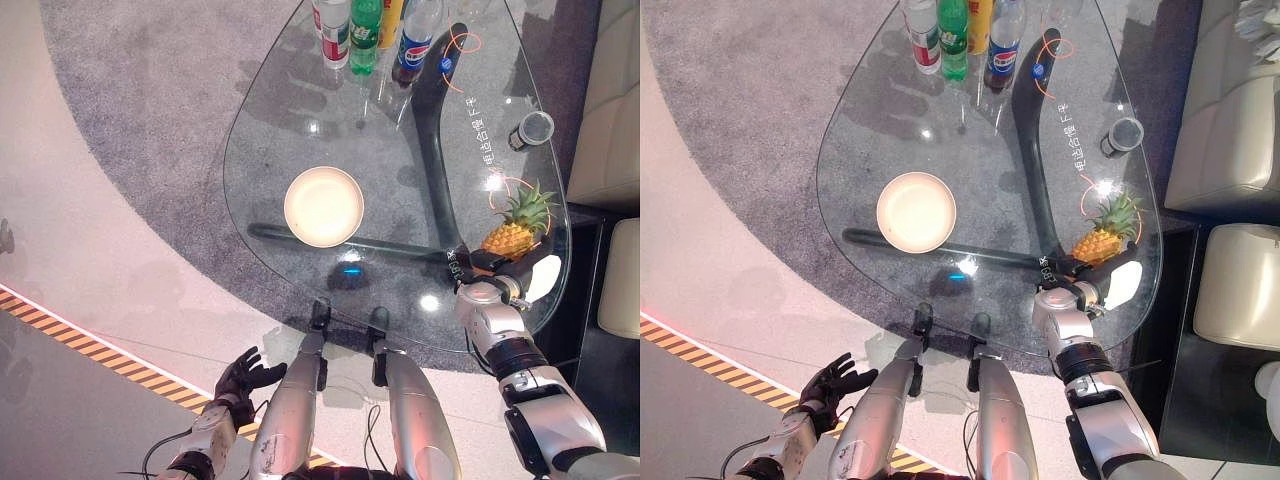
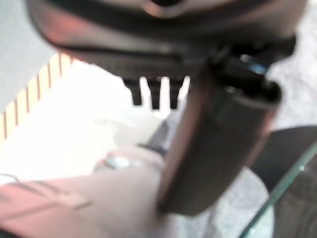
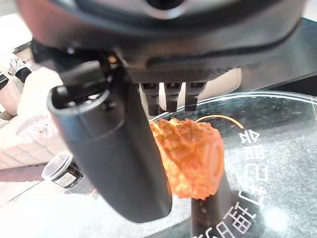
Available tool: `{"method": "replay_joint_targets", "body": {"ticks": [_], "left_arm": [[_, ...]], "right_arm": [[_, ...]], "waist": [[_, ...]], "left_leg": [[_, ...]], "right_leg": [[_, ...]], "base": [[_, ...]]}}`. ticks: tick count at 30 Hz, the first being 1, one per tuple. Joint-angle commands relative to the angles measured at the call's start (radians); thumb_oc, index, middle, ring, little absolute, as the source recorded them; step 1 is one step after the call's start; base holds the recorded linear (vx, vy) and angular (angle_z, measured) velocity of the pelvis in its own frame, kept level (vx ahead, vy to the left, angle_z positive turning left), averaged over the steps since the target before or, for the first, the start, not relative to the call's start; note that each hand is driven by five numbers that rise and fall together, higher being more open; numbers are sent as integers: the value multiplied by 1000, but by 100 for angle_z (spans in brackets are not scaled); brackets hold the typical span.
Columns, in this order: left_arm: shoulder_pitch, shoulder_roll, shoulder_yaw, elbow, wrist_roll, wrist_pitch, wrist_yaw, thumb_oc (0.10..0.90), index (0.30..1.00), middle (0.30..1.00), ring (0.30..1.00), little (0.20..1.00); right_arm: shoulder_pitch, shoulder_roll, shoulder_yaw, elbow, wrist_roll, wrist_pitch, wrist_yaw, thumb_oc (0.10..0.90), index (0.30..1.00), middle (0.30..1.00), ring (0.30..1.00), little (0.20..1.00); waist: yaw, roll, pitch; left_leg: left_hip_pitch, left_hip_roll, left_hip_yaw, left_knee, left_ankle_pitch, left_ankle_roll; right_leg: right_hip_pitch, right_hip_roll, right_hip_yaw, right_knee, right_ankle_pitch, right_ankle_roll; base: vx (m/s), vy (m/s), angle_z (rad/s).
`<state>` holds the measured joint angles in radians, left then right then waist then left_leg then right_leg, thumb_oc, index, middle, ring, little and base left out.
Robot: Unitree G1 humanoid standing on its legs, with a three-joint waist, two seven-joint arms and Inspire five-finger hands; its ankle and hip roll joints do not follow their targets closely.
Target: Pick up the fruit to the plate
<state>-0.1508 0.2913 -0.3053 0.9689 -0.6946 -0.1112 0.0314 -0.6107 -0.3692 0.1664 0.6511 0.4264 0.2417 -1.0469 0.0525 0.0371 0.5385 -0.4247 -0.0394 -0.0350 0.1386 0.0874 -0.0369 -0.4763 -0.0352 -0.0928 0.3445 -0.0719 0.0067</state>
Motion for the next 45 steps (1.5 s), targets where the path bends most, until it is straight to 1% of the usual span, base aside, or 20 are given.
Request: {"method": "replay_joint_targets", "body": {"ticks": [1, 6, 10, 11, 12, 13, 15, 16, 17, 21, 25, 28, 35, 39, 42, 43, 44, 45], "left_arm": [[48, -43, -23, -44, -33, -6, -12, 800, 900, 900, 900, 900], [48, -40, -27, -54, -41, 0, -12, 800, 900, 900, 900, 900], [41, -38, -31, -50, -43, 2, -16, 800, 900, 900, 900, 900], [36, -38, -35, -49, -44, 3, -12, 800, 900, 900, 900, 900], [34, -37, -34, -48, -43, 3, -13, 800, 900, 900, 900, 900], [32, -37, -34, -50, -43, 6, -14, 800, 900, 900, 900, 900], [31, -36, -34, -52, -43, 7, -14, 800, 900, 900, 900, 900], [32, -36, -35, -54, -44, 5, -16, 800, 900, 900, 900, 900], [30, -36, -37, -56, -49, 3, -16, 800, 900, 900, 900, 900], [25, -35, -40, -57, -54, 7, -13, 800, 900, 900, 900, 900], [21, -34, -42, -52, -58, 8, -13, 800, 900, 900, 900, 900], [18, -33, -43, -49, -60, 5, -21, 800, 900, 900, 900, 900], [17, -25, -45, -53, -70, 5, -23, 800, 900, 900, 900, 900], [13, -21, -46, -48, -77, 5, -30, 800, 900, 900, 900, 900], [11, -20, -51, -46, -79, 3, -37, 800, 900, 900, 900, 900], [10, -21, -51, -43, -79, 0, -39, 800, 900, 900, 900, 900], [7, -21, -53, -41, -80, -2, -39, 800, 900, 900, 900, 900], [6, -21, -53, -41, -80, -2, -39, 800, 900, 900, 900, 900]], "right_arm": [[18, -93, 29, -58, 4, -31, -64, 800, 900, 900, 900, 900], [12, -90, 26, -31, 37, -75, -60, 800, 900, 900, 900, 900], [-12, -98, 21, 9, 75, -93, -47, 800, 900, 900, 900, 900], [-26, -99, 17, 38, 119, -119, -26, 800, 900, 900, 900, 900], [-30, -100, 14, 48, 133, -132, -17, 800, 900, 900, 900, 900], [-36, -100, 12, 60, 157, -168, 16, 800, 900, 900, 900, 900], [-42, -103, 13, 66, 172, -175, 31, 800, 900, 900, 900, 900], [-48, -102, 12, 66, 195, -188, 36, 800, 900, 900, 900, 900], [-52, -99, 7, 75, 227, -215, 57, 800, 900, 900, 900, 900], [-62, -98, -4, 107, 281, -256, 95, 800, 900, 900, 900, 900], [-73, -106, -9, 124, 291, -263, 117, 800, 900, 900, 900, 900], [-103, -126, -13, 154, 304, -266, 156, 800, 900, 900, 900, 900], [-139, -155, -20, 170, 291, -279, 199, 800, 900, 900, 900, 900], [-166, -172, -21, 193, 266, -269, 222, 800, 900, 900, 900, 900], [-185, -188, -14, 211, 232, -230, 234, 800, 900, 900, 900, 900], [-193, -192, -10, 222, 224, -209, 237, 800, 900, 900, 900, 900], [-201, -194, -3, 236, 216, -174, 236, 800, 900, 900, 900, 900], [-204, -195, -2, 239, 214, -164, 237, 646, 768, 768, 768, 746]], "waist": [[-16, -11, -18], [-13, -9, -18], [-9, -6, -18], [-6, -5, -18], [-5, -4, -18], [-4, -3, -18], [-3, -3, -18], [-2, -3, -18], [-1, -1, -18], [1, 1, -18], [2, 3, -18], [3, 6, -18], [5, 11, -18], [8, 12, -18], [10, 12, -18], [11, 13, -18], [13, 13, -18], [14, 13, -18]], "left_leg": [[-14, -53, 26, 126, -111, 29], [-18, -53, 26, 127, -110, 29], [-20, -54, 24, 127, -110, 29], [-25, -54, 23, 128, -109, 29], [-27, -54, 23, 129, -108, 29], [-28, -54, 23, 129, -108, 29], [-29, -54, 22, 131, -109, 29], [-33, -54, 22, 135, -109, 28], [-37, -53, 22, 139, -108, 26], [-43, -54, 20, 143, -109, 27], [-47, -54, 18, 149, -110, 27], [-54, -53, 16, 152, -107, 25], [-63, -52, 15, 154, -105, 25], [-69, -53, 13, 159, -105, 24], [-72, -53, 10, 159, -104, 24], [-74, -53, 8, 160, -104, 25], [-78, -54, 7, 162, -103, 25], [-79, -54, 6, 162, -102, 25]], "right_leg": [[65, 0, 36, -144, 95, 26], [59, -2, 35, -142, 98, 29], [54, -3, 34, -139, 97, 29], [50, -3, 31, -138, 98, 29], [47, -3, 30, -136, 98, 29], [46, -3, 29, -135, 97, 28], [45, -3, 29, -133, 96, 28], [40, -4, 27, -129, 96, 28], [37, -4, 25, -125, 95, 28], [28, -4, 21, -118, 94, 27], [23, -5, 19, -112, 92, 27], [16, -5, 17, -106, 91, 26], [3, -5, 16, -99, 89, 28], [-3, -3, 14, -93, 86, 27], [-7, -3, 12, -89, 85, 27], [-11, -2, 12, -87, 85, 27], [-15, -2, 10, -84, 85, 26], [-16, -2, 10, -84, 85, 26]], "base": [[0, 0, 0], [0, 0, 0], [0, 0, 0], [0, 0, 0], [0, 0, 0], [0, 0, 0], [0, 0, 0], [0, 0, 0], [0, 0, 0], [0, 0, 0], [0, 0, 0], [0, 0, 0], [0, 0, 0], [0, 0, 0], [0, 0, 0], [0, 0, 0], [0, 0, 0], [0, 0, 0]]}}
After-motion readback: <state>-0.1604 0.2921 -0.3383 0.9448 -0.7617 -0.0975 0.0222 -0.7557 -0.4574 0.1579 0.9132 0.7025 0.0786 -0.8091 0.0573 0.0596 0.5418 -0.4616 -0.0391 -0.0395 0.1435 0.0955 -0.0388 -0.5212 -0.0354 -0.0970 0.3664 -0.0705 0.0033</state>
